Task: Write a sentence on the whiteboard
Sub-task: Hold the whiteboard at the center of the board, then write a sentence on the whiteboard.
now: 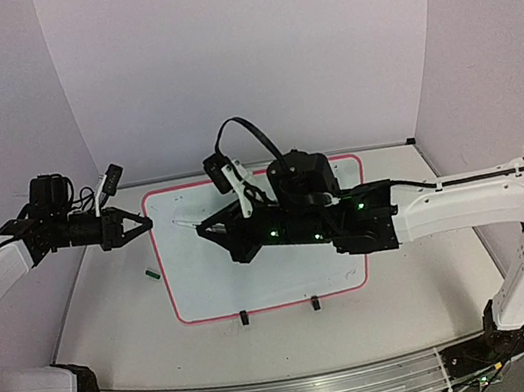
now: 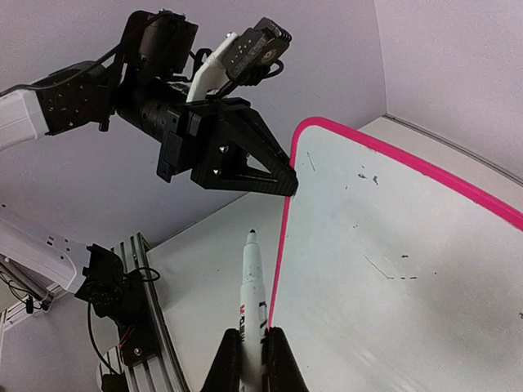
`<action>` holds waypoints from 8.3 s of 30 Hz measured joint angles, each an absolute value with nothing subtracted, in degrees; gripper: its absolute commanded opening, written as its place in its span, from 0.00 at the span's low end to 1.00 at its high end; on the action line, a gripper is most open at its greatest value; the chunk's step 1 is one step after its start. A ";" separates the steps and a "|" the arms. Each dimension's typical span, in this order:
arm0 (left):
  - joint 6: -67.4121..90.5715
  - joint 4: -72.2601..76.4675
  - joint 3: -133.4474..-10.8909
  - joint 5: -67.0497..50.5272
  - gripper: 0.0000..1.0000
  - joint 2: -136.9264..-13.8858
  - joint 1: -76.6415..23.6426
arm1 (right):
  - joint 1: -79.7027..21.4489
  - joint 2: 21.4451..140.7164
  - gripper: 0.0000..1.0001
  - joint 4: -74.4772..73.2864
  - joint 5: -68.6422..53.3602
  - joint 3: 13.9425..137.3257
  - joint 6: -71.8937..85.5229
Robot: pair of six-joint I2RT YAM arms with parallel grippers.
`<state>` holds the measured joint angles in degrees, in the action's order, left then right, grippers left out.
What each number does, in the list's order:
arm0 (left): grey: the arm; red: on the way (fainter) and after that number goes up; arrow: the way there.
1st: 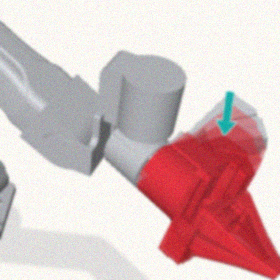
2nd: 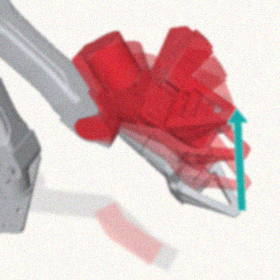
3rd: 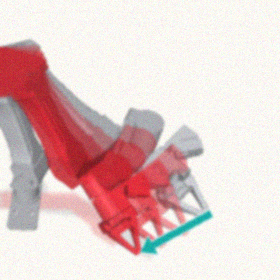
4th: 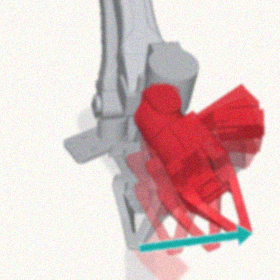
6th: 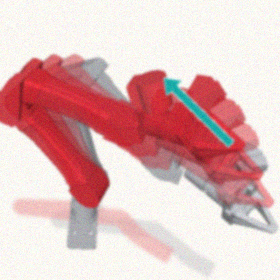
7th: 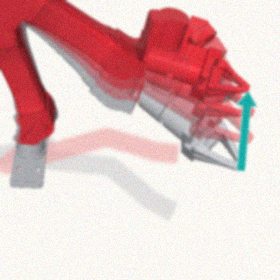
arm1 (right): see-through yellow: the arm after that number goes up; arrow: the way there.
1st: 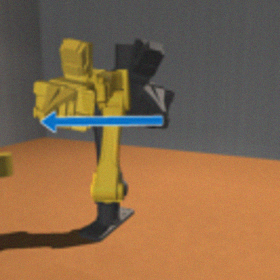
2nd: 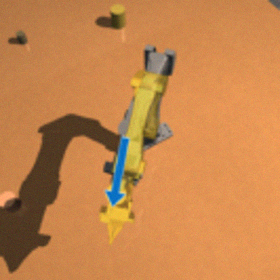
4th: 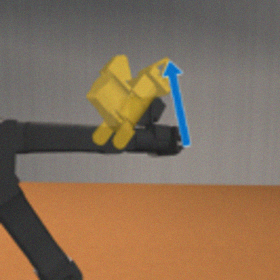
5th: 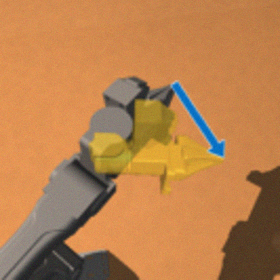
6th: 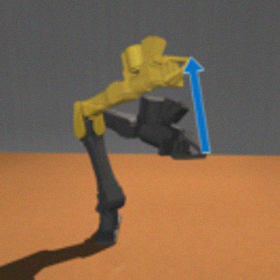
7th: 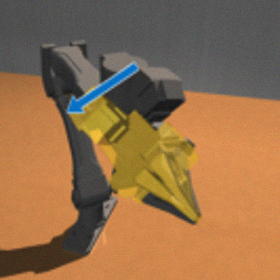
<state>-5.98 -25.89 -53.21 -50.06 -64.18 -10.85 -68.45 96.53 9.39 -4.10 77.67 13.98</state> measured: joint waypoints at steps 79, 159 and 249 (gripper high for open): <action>-12.14 -24.56 -48.60 -48.29 0.00 -58.43 -11.38 | -66.78 107.98 0.00 12.95 -7.68 84.25 17.25; -12.05 -24.60 -48.60 -47.53 0.00 -58.46 -11.38 | -67.93 110.93 0.00 13.59 2.15 85.47 15.51; -12.16 -25.08 -48.60 -47.33 0.00 -58.13 -11.38 | -68.14 106.08 0.00 15.35 1.95 80.36 15.42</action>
<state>-12.16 -25.08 -48.60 -47.33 -58.13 -11.38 -68.14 106.08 15.35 1.95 80.36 15.42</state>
